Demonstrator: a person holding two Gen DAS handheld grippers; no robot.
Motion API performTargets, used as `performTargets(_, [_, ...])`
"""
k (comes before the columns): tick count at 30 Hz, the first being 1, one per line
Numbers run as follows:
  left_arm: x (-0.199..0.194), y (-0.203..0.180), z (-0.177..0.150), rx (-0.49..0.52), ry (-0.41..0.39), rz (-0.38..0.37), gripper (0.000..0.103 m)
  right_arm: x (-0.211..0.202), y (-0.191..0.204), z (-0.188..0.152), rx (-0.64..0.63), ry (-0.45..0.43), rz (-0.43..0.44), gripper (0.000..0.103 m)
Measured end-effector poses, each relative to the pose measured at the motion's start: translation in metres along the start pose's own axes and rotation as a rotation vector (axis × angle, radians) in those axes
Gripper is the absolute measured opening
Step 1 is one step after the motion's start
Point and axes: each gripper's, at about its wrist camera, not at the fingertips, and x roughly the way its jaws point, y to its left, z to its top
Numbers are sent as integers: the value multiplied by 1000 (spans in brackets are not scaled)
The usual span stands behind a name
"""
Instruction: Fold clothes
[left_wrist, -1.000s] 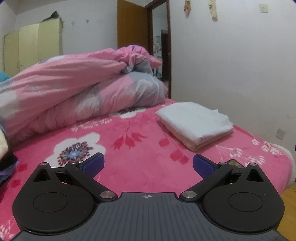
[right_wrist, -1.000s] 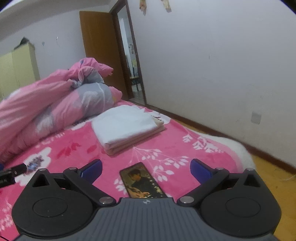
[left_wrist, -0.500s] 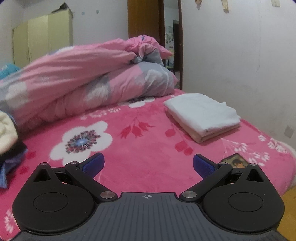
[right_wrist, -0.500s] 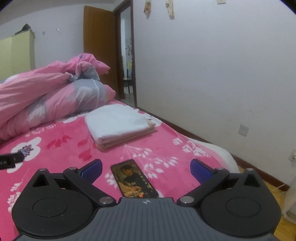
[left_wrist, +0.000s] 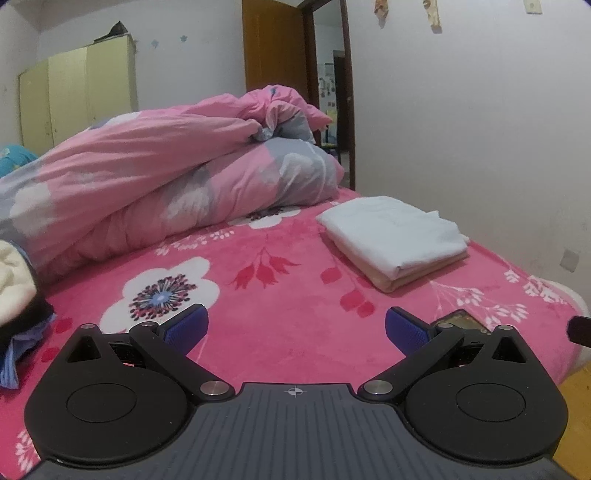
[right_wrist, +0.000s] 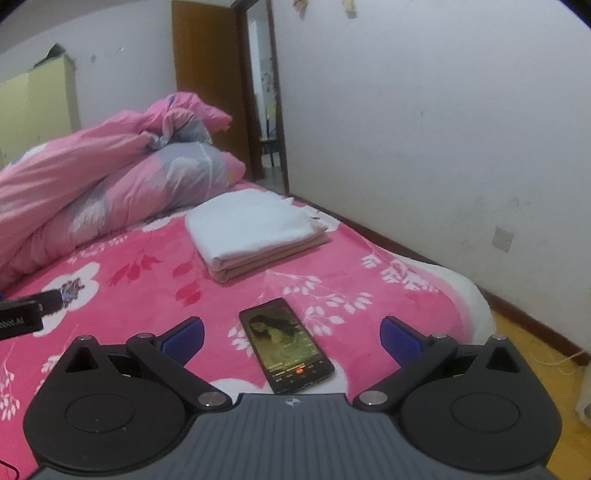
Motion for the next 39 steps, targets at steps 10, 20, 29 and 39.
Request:
performTargets(10, [13, 1, 4, 26, 56, -17, 103, 25, 52, 15, -127, 13, 51, 103])
performTargets(20, [16, 1, 4, 55, 75, 1, 103, 37, 74, 20, -159, 45, 50, 103])
performTargets(29, [18, 18, 2, -36, 98, 16, 103, 40, 84, 18, -188, 57, 33, 103])
performTargets(39, [19, 36, 0, -132, 107, 14, 103, 39, 92, 16, -205, 46, 27, 103])
